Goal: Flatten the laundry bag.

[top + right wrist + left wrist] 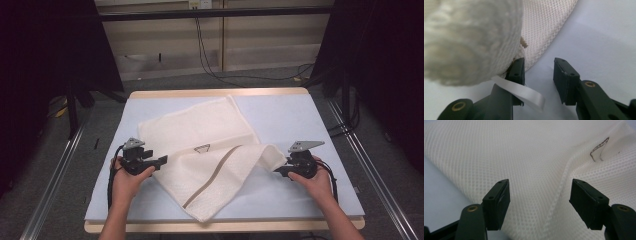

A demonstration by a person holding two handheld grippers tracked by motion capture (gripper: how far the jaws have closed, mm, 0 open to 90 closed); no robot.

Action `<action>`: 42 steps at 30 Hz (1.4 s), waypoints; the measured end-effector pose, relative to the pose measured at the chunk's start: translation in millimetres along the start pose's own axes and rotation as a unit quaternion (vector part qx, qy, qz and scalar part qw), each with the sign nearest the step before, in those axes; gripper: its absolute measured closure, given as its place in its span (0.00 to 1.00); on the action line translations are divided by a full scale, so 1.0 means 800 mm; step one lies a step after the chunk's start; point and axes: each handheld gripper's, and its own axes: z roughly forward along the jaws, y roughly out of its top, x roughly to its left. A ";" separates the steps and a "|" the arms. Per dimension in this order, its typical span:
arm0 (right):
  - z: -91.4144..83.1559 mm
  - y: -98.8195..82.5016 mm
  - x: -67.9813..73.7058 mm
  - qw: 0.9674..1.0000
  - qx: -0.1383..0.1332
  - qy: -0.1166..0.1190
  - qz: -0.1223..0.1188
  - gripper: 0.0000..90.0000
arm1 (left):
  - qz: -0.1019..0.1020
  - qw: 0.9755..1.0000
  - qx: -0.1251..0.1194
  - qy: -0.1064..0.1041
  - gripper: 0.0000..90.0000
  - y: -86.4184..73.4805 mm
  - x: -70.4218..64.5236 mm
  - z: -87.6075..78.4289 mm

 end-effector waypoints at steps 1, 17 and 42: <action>0.002 0.000 -0.001 1.000 0.002 0.000 0.001 0.69 | 0.000 1.000 0.012 0.003 0.39 -0.002 0.001 -0.001; 0.011 0.012 0.010 0.999 0.031 0.020 -0.019 1.00 | -0.011 0.999 0.049 -0.004 0.94 -0.012 -0.007 0.023; 0.004 0.022 0.015 0.999 -0.008 0.024 -0.022 0.93 | -0.026 0.999 0.014 0.039 0.39 -0.016 -0.007 0.005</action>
